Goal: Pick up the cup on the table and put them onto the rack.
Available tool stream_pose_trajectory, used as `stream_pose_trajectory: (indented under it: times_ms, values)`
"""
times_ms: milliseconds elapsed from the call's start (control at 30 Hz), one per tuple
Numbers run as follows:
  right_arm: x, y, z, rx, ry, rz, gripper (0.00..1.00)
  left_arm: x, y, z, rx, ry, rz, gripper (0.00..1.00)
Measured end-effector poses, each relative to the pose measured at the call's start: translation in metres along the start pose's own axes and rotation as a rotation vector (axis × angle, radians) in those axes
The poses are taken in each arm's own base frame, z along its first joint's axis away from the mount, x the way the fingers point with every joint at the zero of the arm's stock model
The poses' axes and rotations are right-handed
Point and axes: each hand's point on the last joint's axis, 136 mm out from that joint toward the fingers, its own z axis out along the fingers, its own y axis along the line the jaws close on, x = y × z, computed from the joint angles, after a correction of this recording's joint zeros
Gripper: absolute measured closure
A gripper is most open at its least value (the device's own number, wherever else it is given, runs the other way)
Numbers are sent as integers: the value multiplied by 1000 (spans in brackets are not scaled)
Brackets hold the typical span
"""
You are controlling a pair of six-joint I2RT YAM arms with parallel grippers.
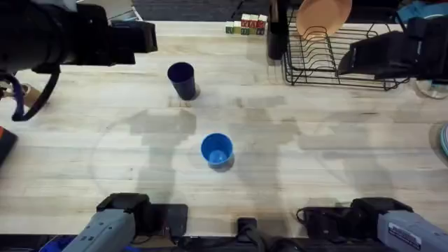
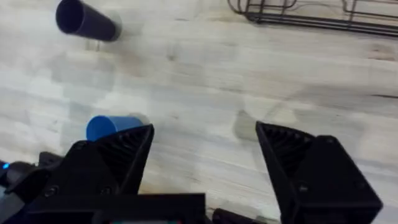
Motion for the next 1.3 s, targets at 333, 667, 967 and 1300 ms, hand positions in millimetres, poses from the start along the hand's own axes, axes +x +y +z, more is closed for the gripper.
stream_pose_trajectory:
  times_ms: [333, 667, 967, 1300]
  values:
    - [-1, 62, 16, -138, 10, -189, 6, 3, 6, 12, -29, 38, -4, 7]
    - [32, 121, 49, -208, 154, -394, 6, 17, 19, 34, -69, 135, -75, 7]
    - [95, 168, 114, -195, 418, -595, 6, 18, 19, 34, -69, 138, -76, 7]
    - [117, 175, 136, -156, 488, -658, 6, 18, 19, 34, -69, 140, -76, 7]
